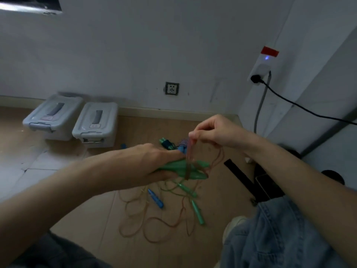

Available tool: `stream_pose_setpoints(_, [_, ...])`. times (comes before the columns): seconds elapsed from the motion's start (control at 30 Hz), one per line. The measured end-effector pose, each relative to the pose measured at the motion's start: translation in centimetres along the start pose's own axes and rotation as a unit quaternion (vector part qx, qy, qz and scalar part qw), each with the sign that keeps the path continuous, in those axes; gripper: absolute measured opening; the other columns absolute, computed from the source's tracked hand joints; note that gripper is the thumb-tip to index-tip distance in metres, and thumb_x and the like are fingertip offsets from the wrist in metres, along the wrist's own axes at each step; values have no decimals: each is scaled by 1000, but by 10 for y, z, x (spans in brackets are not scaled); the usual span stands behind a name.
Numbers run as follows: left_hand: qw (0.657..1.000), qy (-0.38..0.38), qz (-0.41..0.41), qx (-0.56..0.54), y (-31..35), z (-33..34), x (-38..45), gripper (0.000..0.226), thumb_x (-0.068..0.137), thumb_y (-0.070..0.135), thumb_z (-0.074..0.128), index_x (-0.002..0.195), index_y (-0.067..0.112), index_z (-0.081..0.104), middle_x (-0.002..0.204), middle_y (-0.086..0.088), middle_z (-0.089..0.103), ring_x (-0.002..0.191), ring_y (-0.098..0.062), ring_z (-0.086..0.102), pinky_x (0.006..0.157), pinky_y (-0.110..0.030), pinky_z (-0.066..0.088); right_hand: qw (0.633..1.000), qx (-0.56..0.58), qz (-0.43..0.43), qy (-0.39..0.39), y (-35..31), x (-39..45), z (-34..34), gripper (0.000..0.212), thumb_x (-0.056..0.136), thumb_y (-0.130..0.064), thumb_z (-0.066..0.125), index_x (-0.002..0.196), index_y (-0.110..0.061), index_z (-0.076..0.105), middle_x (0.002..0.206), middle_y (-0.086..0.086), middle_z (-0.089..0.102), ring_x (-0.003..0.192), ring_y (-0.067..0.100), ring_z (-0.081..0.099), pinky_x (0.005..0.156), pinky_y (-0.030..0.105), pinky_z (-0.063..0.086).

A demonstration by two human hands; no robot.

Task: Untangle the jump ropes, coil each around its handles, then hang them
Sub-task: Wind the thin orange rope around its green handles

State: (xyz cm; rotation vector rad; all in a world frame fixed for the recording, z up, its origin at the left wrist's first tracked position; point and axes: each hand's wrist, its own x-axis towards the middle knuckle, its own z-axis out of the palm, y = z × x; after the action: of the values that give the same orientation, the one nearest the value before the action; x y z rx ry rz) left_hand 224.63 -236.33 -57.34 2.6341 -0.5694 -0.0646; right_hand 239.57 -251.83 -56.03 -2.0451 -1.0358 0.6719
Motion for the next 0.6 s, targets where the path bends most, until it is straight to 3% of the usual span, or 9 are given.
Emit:
stream_pose_setpoints(0.1, [993,114,10,24,5,-8,0,25,87,48,38,94,25,42,73,15,50,59,2,53,53,-12,42,996,43,48,-58,4,0,1,24,83,-30,61,78,-7,69,41,-12,50,34,0,41,35,10,29])
stream_pose_setpoints(0.23, [979,203,7,-11,7,-11,1,46,88,43,44,126,17,42,88,13,61,67,5,56,61,-3,43,966,152,94,-185,12,-1,8,29,92,-22,53,66,-18,66,53,-4,44,41,3,30,40,15,27])
stream_pose_setpoints(0.33, [977,189,-14,-96,5,-11,4,28,88,27,54,113,16,56,78,22,58,64,10,55,56,-2,38,940,222,67,-249,15,-2,15,10,88,-22,59,89,-17,67,73,-3,62,57,6,48,58,21,41])
stream_pose_setpoints(0.43, [947,209,-72,-233,-3,-19,5,15,87,18,54,97,28,56,63,15,60,53,1,54,47,-9,40,898,365,35,-244,15,0,19,25,85,-32,56,100,-17,69,84,0,64,76,12,57,79,31,43])
stream_pose_setpoints(0.5, [909,233,-107,-327,-9,-25,5,13,87,19,52,96,28,58,65,13,62,55,-1,54,48,-13,45,882,418,29,-215,13,1,21,29,86,-36,54,98,-15,69,76,-3,58,67,10,52,72,28,44])
stream_pose_setpoints(0.6, [834,316,-188,-411,-28,-30,2,14,89,20,51,100,23,60,61,12,64,55,1,57,51,-15,49,947,286,-8,-148,7,-1,24,24,87,-35,55,80,-15,65,56,-11,41,48,4,34,47,15,31])
